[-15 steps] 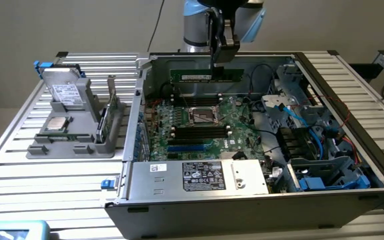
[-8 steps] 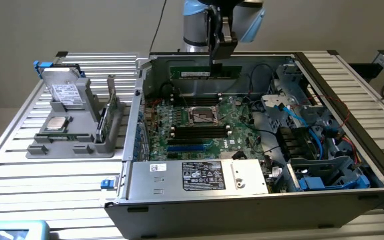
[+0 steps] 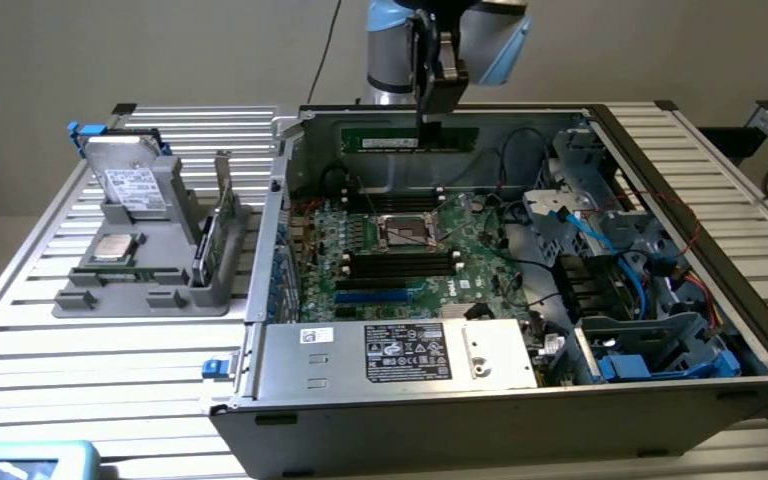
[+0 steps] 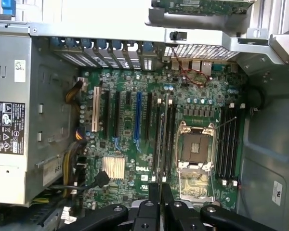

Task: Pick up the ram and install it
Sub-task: 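Pick up the ram and move it above insertion slot, then insert the ram into the slot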

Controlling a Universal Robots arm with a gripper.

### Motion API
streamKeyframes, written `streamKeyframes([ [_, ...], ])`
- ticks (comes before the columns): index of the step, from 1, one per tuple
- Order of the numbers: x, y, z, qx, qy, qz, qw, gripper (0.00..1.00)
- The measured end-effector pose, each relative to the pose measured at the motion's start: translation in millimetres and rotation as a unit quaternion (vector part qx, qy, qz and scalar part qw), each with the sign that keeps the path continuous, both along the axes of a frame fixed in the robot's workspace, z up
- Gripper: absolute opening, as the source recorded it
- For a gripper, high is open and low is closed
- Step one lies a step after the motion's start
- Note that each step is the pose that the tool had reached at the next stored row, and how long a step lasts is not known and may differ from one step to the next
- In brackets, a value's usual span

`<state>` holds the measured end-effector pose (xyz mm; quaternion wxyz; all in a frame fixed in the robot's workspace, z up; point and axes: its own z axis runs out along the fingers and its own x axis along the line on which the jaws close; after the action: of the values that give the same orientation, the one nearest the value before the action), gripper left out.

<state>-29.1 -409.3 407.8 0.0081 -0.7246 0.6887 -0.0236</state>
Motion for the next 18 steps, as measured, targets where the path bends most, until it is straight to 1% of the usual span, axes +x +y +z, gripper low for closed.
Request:
streamKeyframes([
  [9, 0.4, 20.2, -13.9, -0.0009, 0.0000, 0.000, 1.0000, 0.14],
  [12, 0.4, 26.0, -18.3, -0.0013, 0.0000, 0.000, 1.0000, 0.14],
  [15, 0.5, 30.3, -21.2, -0.0013, 0.0000, 0.000, 1.0000, 0.14],
  [18, 0.6, 30.6, -22.2, -0.0012, 0.0000, 0.000, 1.0000, 0.14],
])
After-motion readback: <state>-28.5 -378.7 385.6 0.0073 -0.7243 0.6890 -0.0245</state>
